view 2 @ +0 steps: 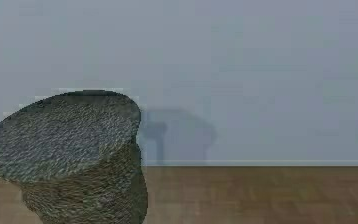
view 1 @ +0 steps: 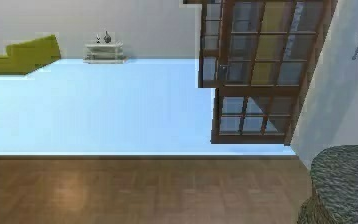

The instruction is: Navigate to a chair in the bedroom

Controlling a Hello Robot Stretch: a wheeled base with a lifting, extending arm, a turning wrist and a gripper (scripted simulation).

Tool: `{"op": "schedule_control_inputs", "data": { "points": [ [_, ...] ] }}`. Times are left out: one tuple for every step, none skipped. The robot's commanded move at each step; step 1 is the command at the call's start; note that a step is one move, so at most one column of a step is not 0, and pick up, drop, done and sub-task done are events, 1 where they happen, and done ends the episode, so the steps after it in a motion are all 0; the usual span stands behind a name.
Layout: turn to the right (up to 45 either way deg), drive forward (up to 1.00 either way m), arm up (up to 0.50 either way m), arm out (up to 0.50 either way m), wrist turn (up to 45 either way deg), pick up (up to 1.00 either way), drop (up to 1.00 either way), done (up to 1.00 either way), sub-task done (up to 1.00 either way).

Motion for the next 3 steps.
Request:
{"op": "schedule_control_inputs", "data": {
  "points": [
    [45.0, 0.0, 0.0, 0.0, 0.0, 0.0, 0.0, 0.0, 0.0],
    [45.0, 0.0, 0.0, 0.0, 0.0, 0.0, 0.0, 0.0, 0.0],
    [42.0, 0.0, 0.0, 0.0, 0.0, 0.0, 0.0, 0.0, 0.0]
  ]
}}
